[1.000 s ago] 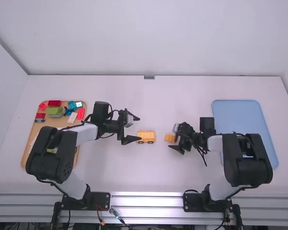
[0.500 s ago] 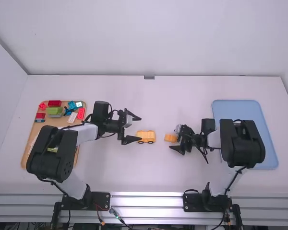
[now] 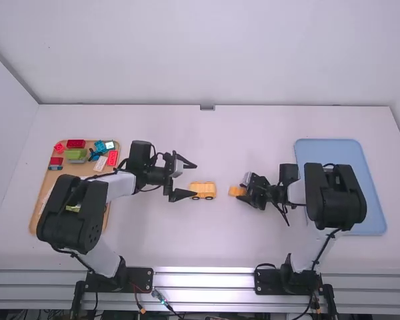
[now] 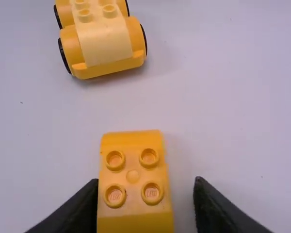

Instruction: Assemble lego blocks to make yellow taxi

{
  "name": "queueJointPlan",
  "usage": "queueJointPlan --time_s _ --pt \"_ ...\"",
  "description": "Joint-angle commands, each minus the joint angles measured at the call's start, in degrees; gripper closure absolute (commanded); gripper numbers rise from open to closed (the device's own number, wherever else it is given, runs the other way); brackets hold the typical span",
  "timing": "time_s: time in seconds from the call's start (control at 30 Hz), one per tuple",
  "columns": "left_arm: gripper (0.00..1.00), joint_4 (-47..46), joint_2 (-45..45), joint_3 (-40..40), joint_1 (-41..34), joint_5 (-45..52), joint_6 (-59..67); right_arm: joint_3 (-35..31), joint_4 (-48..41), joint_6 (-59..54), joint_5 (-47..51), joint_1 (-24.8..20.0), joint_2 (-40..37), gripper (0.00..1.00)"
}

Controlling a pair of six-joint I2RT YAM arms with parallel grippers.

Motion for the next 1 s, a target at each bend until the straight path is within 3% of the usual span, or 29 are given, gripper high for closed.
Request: queueJointPlan --time_s 0.0,0.07,0.1,0.4,0.57,0.97 --pt "0.01 0.0 0.5 0.5 0.0 2.1 -2.1 0.4 -0.3 0.0 -0.9 -0.2 0.9 0.61" --pt "0.01 -0.7 0.5 0.5 -0.3 2.1 -1.7 0.4 -0.5 0.0 -0.9 0.0 0.9 0.78" --pt "0.01 -0.9 0.5 0.5 -0.4 2.0 -1.4 0.4 -0.5 0.1 -0.9 0.3 0.9 0.79" --pt "0.03 0.7 1.0 -4.9 -4.7 -10.5 7.3 0.9 -0.2 0.4 -4.6 0.9 0.7 0.78" --pt "0.04 7.9 4.9 -6.4 -5.4 -14.7 2.3 2.8 -3.0 0.4 -8.4 1.0 0.0 0.78" --pt "0.01 12.1 18.0 0.5 -5.4 -16.6 0.9 8.0 -17.3 -6.3 -8.2 6.1 -5.4 0.78"
